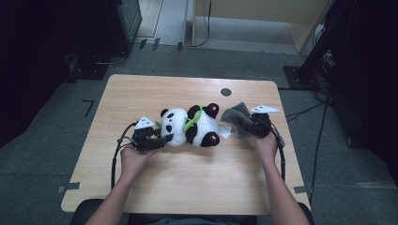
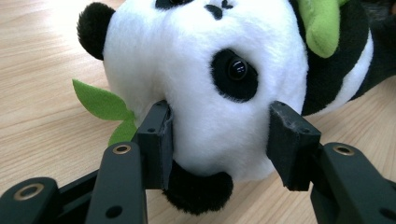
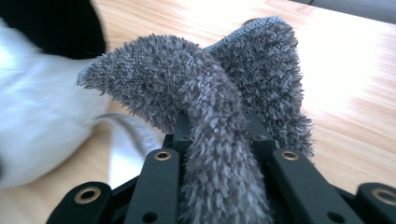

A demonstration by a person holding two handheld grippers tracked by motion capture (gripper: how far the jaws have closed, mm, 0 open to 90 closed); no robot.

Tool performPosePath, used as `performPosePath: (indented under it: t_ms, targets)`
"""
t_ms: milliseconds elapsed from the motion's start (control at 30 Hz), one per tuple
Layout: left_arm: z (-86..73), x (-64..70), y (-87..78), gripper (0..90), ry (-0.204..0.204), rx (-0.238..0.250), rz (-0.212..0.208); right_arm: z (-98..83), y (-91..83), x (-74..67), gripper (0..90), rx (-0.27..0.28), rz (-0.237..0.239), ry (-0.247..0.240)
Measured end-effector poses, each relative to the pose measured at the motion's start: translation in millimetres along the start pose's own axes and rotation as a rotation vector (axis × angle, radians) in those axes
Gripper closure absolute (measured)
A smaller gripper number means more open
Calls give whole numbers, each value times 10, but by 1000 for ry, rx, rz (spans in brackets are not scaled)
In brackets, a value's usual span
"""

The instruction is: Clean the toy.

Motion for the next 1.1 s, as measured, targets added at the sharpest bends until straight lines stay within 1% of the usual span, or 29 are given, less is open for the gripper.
performPosePath:
  t_ms: [67, 300, 367, 500, 533, 633, 733, 833, 967, 1067, 1100]
  targets:
    - [3, -2, 4, 465, -1, 2, 0, -31, 42, 80, 733, -6, -11, 16]
    - [4, -5, 1, 449, -2, -5, 4, -106, 106, 353, 726, -2, -60, 67]
    - [6, -8, 2, 440, -3, -4, 0, -143, 129, 409, 722, -8, -66, 85]
    - [10, -13, 4, 417, 4, 0, 3, -212, 176, 501, 711, -18, -88, 94]
    - [10, -13, 4, 410, 7, 0, 5, -220, 186, 515, 710, -15, -89, 102]
    - [9, -17, 6, 393, 15, 2, 4, -238, 201, 551, 669, -16, -99, 115]
    - [8, -18, 5, 374, 21, 4, -1, -235, 194, 565, 585, -7, -98, 130]
    - [10, -19, 8, 367, 27, 7, -1, -209, 170, 551, 552, 8, -76, 141]
    - [14, -16, 16, 333, 31, 12, -8, -118, 106, 525, 491, 52, -67, 134]
    - [17, -14, 18, 307, 28, 13, -13, -72, 77, 483, 439, 62, -64, 122]
    - [20, -14, 19, 300, 29, 12, -14, -64, 69, 472, 417, 60, -71, 117]
Point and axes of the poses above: each handheld gripper's, and its own axes: y roughly forward along the jaws, z roughly out of its top, x roughly to its right, the point moved 10 cm from there along y, roughly forward along the jaws, and after that the axes turned 9 degrees about -y, right-handed, at the moved point
